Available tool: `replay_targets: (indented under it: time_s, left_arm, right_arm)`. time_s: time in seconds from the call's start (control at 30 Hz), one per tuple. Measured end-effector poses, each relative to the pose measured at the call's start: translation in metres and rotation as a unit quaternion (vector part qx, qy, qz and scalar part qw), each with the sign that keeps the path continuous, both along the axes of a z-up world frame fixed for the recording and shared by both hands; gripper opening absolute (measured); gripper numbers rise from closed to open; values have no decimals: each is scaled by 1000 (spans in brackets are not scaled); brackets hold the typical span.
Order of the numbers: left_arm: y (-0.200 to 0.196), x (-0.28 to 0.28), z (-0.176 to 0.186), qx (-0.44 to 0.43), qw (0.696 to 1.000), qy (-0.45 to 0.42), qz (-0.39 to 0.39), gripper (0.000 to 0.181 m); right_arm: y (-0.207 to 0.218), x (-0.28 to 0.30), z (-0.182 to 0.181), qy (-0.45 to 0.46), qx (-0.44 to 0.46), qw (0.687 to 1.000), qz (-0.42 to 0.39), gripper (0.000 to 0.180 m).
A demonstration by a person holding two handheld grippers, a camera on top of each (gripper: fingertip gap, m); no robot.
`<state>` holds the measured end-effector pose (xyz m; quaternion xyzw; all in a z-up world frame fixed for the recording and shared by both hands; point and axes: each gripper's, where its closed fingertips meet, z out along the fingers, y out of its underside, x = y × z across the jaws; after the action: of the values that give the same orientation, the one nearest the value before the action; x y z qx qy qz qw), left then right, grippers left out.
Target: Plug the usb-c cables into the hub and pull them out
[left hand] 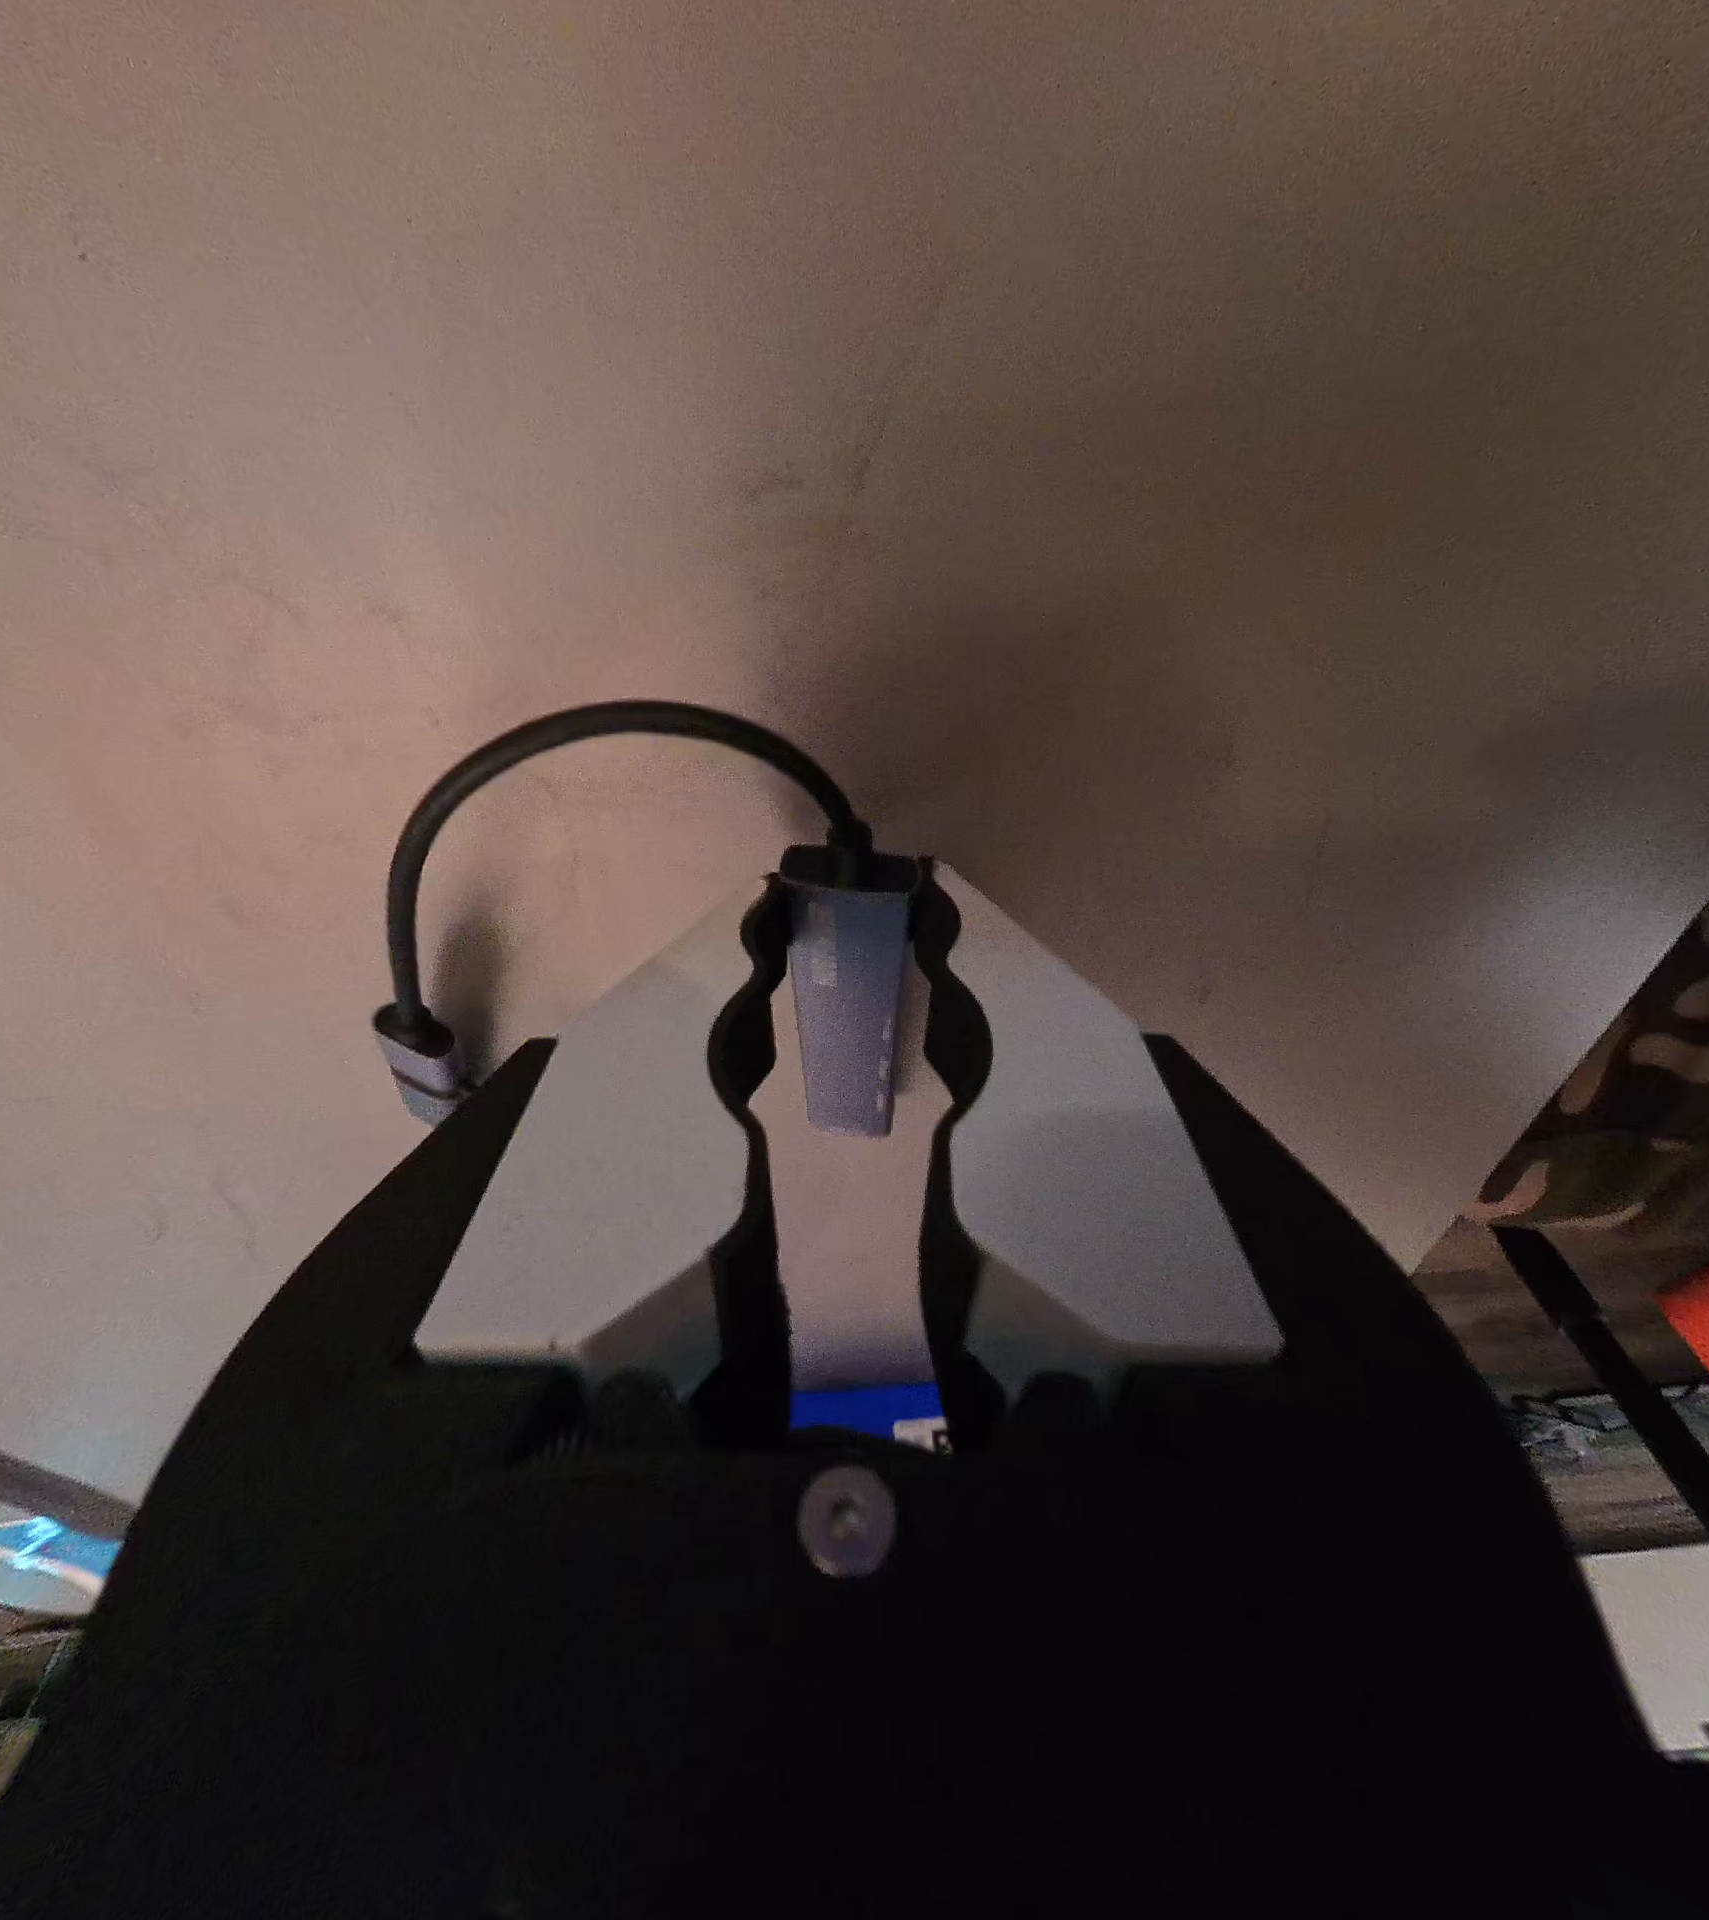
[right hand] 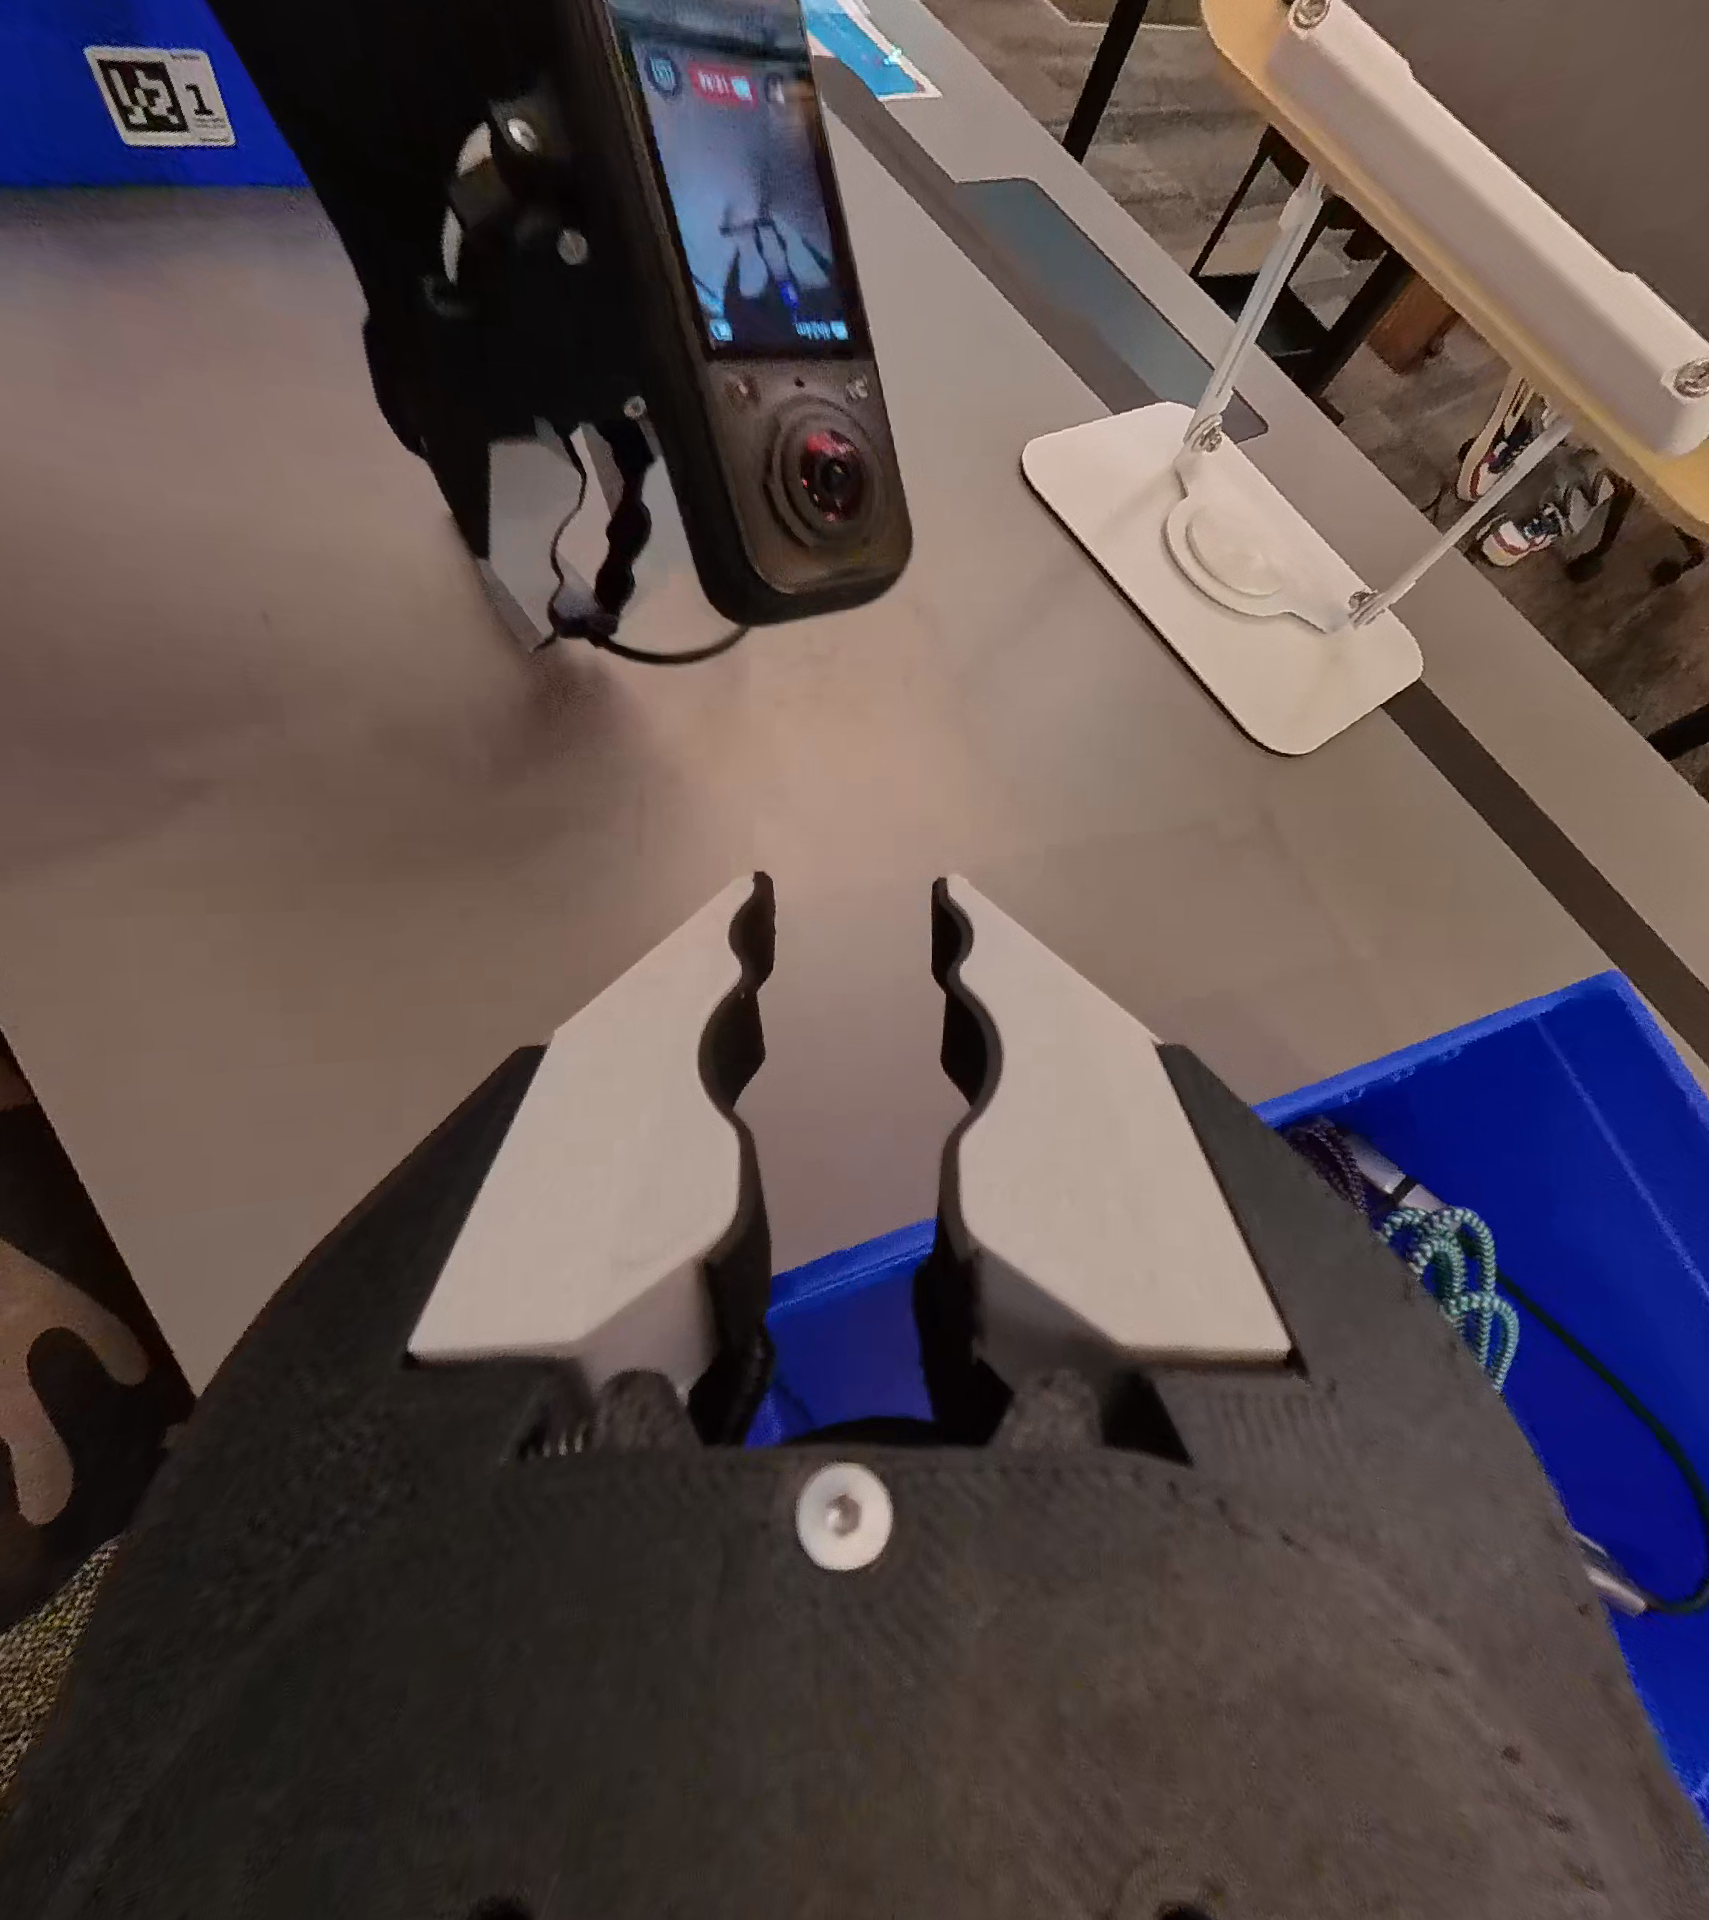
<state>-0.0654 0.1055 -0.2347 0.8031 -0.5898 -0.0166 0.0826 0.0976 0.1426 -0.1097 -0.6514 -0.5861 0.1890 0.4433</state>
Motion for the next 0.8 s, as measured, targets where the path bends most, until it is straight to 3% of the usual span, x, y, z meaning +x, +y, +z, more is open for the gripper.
replay_targets:
  time_s: [0.3, 0.5, 0.67, 0.8]
  left_arm:
    - [5, 9, -10, 31, 999, -30, 17, 21]
    - [1, 7, -5, 57, 997, -49, 30, 39]
    - [-13, -17, 64, 150, 981, -110, 53, 35]
    - [-51, -97, 130, 229, 958, -109, 132, 35]
  right_arm:
    - [-2, 1, -3, 1, -6, 1000, 4, 28]
    - [-7, -6, -1, 7, -5, 1000, 9, 28]
    - [-11, -5, -1, 10, -4, 1000, 14, 28]
    - [-11, -4, -3, 17, -10, 1000, 17, 28]
